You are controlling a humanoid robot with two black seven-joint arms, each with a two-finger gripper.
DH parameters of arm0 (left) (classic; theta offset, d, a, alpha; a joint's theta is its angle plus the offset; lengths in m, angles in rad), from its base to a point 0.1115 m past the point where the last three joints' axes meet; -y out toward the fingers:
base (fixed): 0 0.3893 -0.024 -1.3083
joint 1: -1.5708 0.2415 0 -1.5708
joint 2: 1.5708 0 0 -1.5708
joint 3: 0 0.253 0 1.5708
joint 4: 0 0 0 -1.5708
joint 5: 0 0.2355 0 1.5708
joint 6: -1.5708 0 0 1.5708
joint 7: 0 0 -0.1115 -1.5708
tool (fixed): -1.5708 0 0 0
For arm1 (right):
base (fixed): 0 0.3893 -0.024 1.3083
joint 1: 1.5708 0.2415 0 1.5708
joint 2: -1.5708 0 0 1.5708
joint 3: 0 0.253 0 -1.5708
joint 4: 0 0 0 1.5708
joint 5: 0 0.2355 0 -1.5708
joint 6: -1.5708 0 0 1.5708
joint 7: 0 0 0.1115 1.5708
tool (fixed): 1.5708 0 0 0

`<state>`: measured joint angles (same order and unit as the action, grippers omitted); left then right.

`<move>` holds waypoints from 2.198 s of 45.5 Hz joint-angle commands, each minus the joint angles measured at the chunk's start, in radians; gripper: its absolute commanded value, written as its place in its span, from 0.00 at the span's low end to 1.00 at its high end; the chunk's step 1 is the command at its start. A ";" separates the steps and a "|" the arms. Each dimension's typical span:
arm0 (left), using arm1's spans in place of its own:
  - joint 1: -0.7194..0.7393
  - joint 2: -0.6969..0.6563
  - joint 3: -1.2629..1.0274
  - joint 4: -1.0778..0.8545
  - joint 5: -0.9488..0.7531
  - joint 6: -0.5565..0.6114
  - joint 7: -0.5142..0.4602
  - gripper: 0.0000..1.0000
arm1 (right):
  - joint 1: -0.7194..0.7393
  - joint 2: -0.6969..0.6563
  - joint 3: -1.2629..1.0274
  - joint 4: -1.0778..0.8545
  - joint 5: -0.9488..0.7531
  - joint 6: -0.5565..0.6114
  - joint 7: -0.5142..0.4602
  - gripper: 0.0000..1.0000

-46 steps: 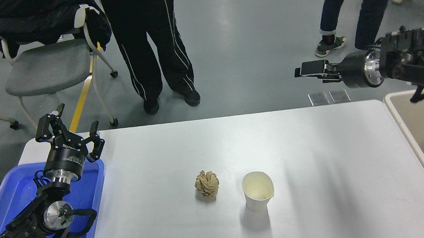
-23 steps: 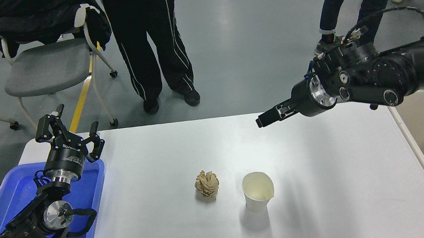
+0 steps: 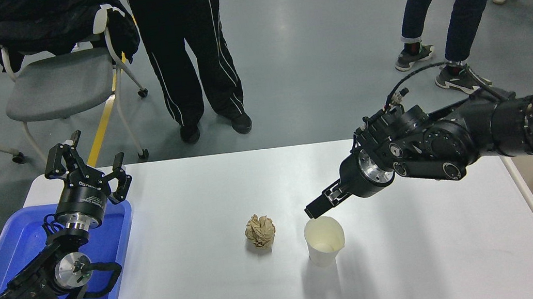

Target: Dispose of the paper cup in the dustbin

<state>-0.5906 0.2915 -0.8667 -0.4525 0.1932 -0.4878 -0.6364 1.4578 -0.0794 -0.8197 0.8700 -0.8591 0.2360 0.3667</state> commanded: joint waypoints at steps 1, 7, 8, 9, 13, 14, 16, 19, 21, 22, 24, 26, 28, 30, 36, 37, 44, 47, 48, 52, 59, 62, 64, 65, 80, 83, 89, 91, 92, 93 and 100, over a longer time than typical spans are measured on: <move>0.000 0.000 0.000 0.000 0.000 0.000 0.000 1.00 | -0.082 0.010 -0.006 -0.037 -0.024 -0.017 0.000 0.99; 0.000 0.000 0.000 0.000 0.000 0.000 0.000 1.00 | -0.111 0.012 -0.006 -0.045 -0.026 -0.052 0.001 0.98; 0.000 0.000 0.000 0.000 0.000 0.000 0.000 1.00 | -0.116 0.012 -0.006 -0.045 -0.026 -0.060 0.001 0.98; 0.000 0.000 0.000 0.000 0.000 0.000 0.000 1.00 | -0.120 0.010 -0.004 -0.045 -0.026 -0.069 0.001 0.97; 0.000 0.000 0.000 0.000 0.000 0.000 0.000 1.00 | -0.134 0.010 -0.004 -0.052 -0.026 -0.102 0.006 0.87; 0.000 0.000 0.000 0.000 0.000 0.000 0.000 1.00 | -0.139 0.010 -0.004 -0.057 -0.026 -0.109 0.008 0.85; 0.000 0.000 0.000 0.000 0.000 0.000 0.000 1.00 | -0.143 0.010 -0.004 -0.071 -0.026 -0.113 0.009 0.79; 0.000 0.000 0.000 0.000 0.000 0.000 0.000 1.00 | -0.148 0.010 -0.007 -0.078 -0.027 -0.115 0.012 0.40; 0.000 0.000 0.000 0.000 0.000 0.000 0.000 1.00 | -0.146 0.006 -0.007 -0.080 -0.029 -0.113 0.012 0.21; 0.000 0.001 0.000 0.000 0.000 0.000 0.000 1.00 | -0.145 0.004 -0.007 -0.080 -0.034 -0.112 0.012 0.11; 0.000 0.000 0.000 0.000 0.000 0.000 0.000 1.00 | -0.143 0.003 -0.009 -0.080 -0.041 -0.104 0.011 0.00; 0.000 0.000 0.000 0.002 0.000 0.000 0.000 1.00 | -0.143 0.003 -0.007 -0.082 -0.044 -0.101 0.011 0.00; 0.000 0.000 0.000 0.000 0.000 0.000 0.000 1.00 | -0.145 0.001 -0.007 -0.080 -0.043 -0.101 0.012 0.00; 0.000 0.000 0.000 0.000 0.000 0.000 0.000 1.00 | -0.145 0.003 -0.007 -0.080 -0.043 -0.101 0.012 0.00; 0.000 0.000 0.000 0.000 0.000 0.000 0.000 1.00 | -0.146 0.003 -0.006 -0.078 -0.041 -0.101 0.015 0.00; 0.000 0.000 0.000 0.000 0.000 0.000 0.000 1.00 | -0.146 0.003 -0.006 -0.078 -0.041 -0.101 0.015 0.00; 0.000 0.000 0.000 0.000 0.000 0.000 0.000 1.00 | -0.146 0.001 -0.004 -0.078 -0.041 -0.101 0.017 0.00; 0.000 0.000 0.000 0.000 0.000 0.000 0.001 1.00 | -0.146 0.000 -0.002 -0.078 -0.040 -0.103 0.017 0.00; 0.000 0.000 0.000 0.000 0.000 0.000 0.001 1.00 | -0.145 0.000 -0.002 -0.077 -0.040 -0.103 0.017 0.00; 0.000 0.000 0.000 0.000 0.000 0.000 0.000 1.00 | -0.137 -0.016 0.011 -0.074 -0.038 -0.104 0.021 0.00; 0.000 0.000 0.000 0.000 0.000 0.000 0.000 1.00 | -0.113 -0.068 0.053 -0.062 -0.029 -0.104 0.037 0.00; 0.000 0.000 0.000 0.000 0.000 0.000 0.000 1.00 | -0.111 -0.100 0.086 -0.062 -0.027 -0.104 0.041 0.00; 0.000 0.001 0.000 0.000 0.000 0.000 0.000 1.00 | -0.109 -0.123 0.108 -0.060 -0.026 -0.101 0.046 0.00; 0.000 0.001 0.000 0.000 0.000 0.000 0.000 1.00 | -0.108 -0.135 0.119 -0.057 -0.026 -0.101 0.047 0.00; 0.000 0.000 0.000 0.000 0.000 0.000 0.000 1.00 | -0.126 -0.281 0.419 -0.025 0.103 -0.037 0.087 0.00; 0.000 0.000 0.000 0.000 0.000 0.000 0.000 1.00 | -0.129 -0.301 0.467 -0.026 0.152 -0.027 0.089 0.00; 0.000 0.000 0.000 0.000 0.000 0.000 0.001 1.00 | -0.131 -0.342 0.533 -0.029 0.207 -0.015 0.090 0.00; 0.000 0.000 0.000 0.000 0.000 0.000 0.001 1.00 | -0.131 -0.358 0.559 -0.031 0.215 -0.004 0.094 0.00; 0.000 0.000 0.000 0.000 0.000 0.000 0.001 1.00 | -0.131 -0.365 0.573 -0.031 0.216 0.000 0.095 0.00; 0.000 0.000 0.000 0.000 0.000 0.000 0.000 1.00 | -0.131 -0.373 0.585 -0.031 0.216 0.006 0.097 0.00; 0.000 0.000 0.000 0.000 0.000 0.000 0.000 1.00 | -0.134 -0.419 0.678 -0.031 0.218 0.040 0.097 0.00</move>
<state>-0.5906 0.2916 -0.8667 -0.4524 0.1933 -0.4878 -0.6363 1.3284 -0.4218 -0.2901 0.8394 -0.6813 0.2297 0.4572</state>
